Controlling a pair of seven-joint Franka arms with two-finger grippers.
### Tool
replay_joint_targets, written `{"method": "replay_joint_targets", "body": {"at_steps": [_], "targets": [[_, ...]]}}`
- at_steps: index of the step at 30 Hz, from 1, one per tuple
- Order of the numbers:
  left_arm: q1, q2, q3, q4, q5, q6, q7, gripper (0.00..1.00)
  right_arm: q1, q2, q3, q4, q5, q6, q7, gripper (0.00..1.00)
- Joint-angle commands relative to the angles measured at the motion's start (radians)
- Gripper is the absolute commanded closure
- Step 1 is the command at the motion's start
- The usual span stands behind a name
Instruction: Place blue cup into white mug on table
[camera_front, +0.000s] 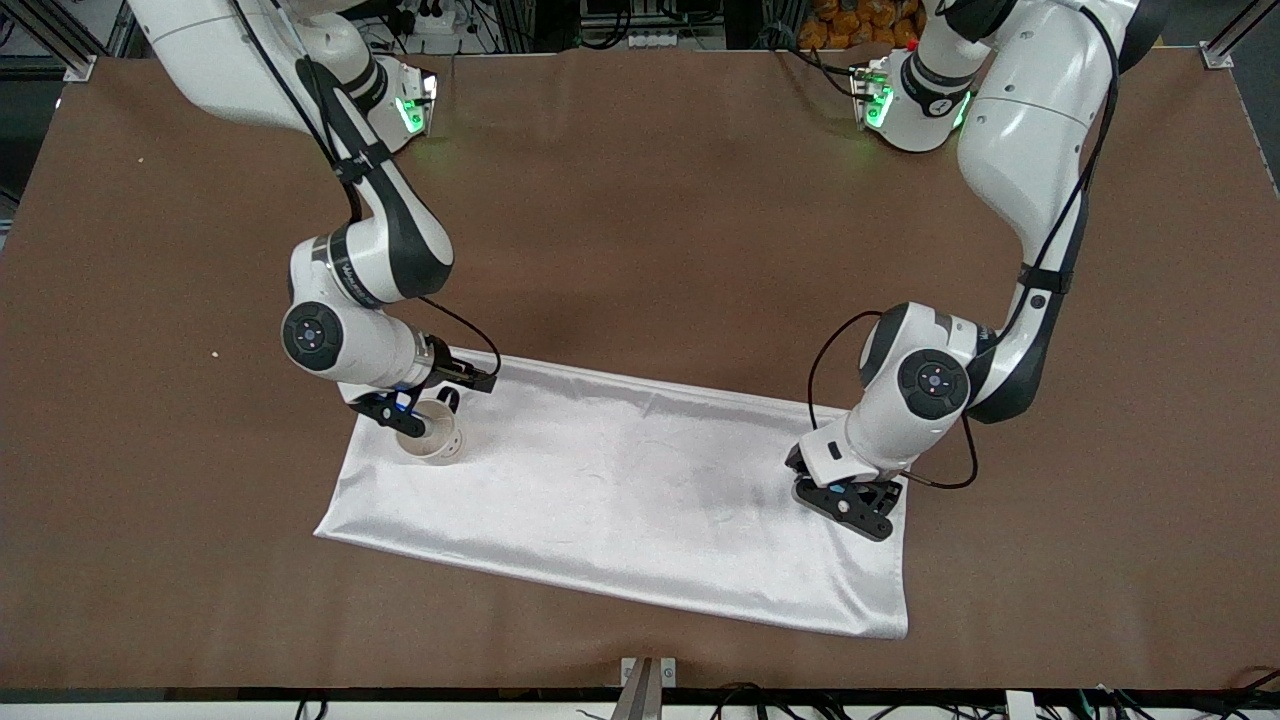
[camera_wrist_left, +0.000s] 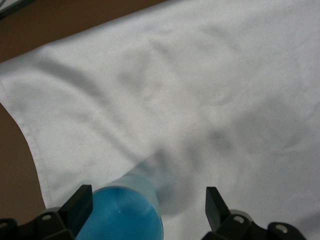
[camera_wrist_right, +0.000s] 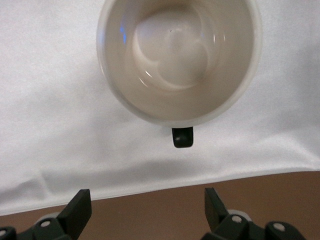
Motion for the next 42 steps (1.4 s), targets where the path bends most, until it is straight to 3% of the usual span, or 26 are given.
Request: {"method": "replay_joint_targets", "body": {"at_steps": [1, 12, 19, 22, 24, 25, 42], "targets": [[0.001, -0.004, 0.0, -0.004, 0.008, -0.037, -0.044, 0.0, 0.001, -0.002, -0.001, -0.041, -0.066, 0.056, 0.019, 0.0], [-0.007, -0.001, -0.002, -0.011, 0.008, -0.089, -0.088, 0.0, -0.001, -0.001, -0.001, -0.062, -0.229, 0.084, 0.019, 0.0], [0.001, 0.005, -0.002, -0.018, 0.008, -0.089, -0.079, 0.01, -0.004, 0.013, -0.001, -0.062, -0.251, 0.122, 0.019, 0.0], [0.001, 0.016, -0.002, -0.018, 0.008, -0.089, -0.071, 0.41, -0.005, 0.024, -0.003, -0.062, -0.255, 0.15, 0.018, 0.0], [0.001, 0.024, -0.002, -0.018, 0.013, -0.089, -0.07, 0.88, -0.007, 0.032, -0.003, -0.062, -0.255, 0.166, 0.019, 0.0], [0.001, 0.025, -0.002, -0.018, 0.011, -0.089, -0.07, 0.98, -0.007, 0.036, -0.003, -0.062, -0.255, 0.179, 0.018, 0.0], [0.002, 0.033, 0.0, -0.019, 0.014, -0.089, -0.078, 1.0, -0.039, 0.061, -0.01, -0.053, -0.295, 0.275, 0.015, 0.0]]}}
